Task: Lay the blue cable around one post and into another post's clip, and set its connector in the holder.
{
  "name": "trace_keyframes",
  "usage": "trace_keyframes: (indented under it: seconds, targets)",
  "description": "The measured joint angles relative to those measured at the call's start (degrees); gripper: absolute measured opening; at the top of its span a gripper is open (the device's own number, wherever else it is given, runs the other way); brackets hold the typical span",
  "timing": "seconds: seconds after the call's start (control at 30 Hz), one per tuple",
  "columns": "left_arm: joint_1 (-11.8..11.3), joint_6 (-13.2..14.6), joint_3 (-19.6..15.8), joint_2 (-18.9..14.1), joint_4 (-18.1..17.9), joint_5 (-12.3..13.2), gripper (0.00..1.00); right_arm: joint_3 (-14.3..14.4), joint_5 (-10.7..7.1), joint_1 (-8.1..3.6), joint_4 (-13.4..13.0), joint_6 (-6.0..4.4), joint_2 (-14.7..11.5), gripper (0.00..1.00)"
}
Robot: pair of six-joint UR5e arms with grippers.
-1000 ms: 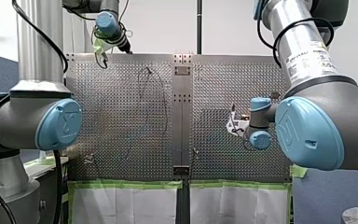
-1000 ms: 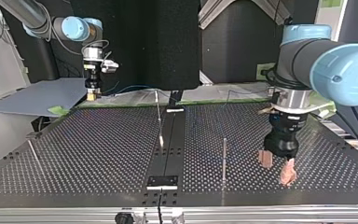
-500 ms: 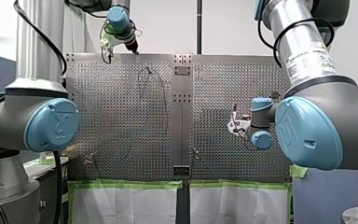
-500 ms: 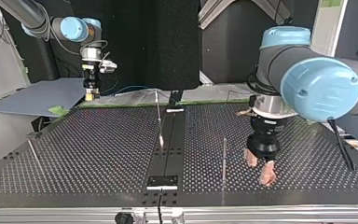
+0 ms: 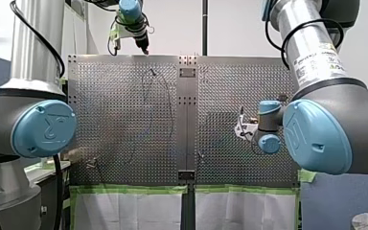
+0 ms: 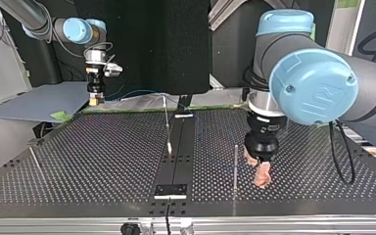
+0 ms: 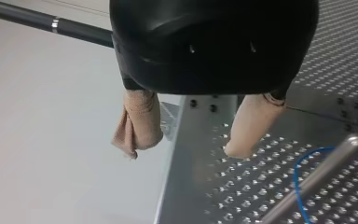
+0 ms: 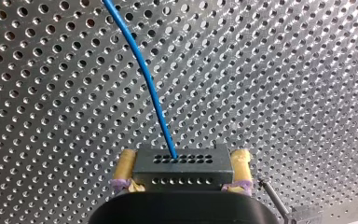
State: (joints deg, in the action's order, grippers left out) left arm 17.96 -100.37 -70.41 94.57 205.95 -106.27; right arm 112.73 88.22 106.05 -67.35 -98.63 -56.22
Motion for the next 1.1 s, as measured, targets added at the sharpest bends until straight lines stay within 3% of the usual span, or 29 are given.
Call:
trace_keyframes:
  seconds: [0.33, 0.7, 1.1]
  targets:
    - [0.4, 4.1, -0.8, -1.1, 4.9, -0.2, 1.00, 0.0, -0.05, -0.01, -0.1, 0.00, 0.0, 0.03]
    - [0.2, 3.5, -3.5, -2.2, 10.2, -0.3, 1.00, 0.0, -0.10, -0.01, 0.1, 0.00, 0.1, 0.03]
    - [-0.3, 2.1, -3.7, -3.1, 13.5, -2.7, 1.00, 0.0, -0.15, -0.01, 0.3, 0.11, 0.1, 0.03]
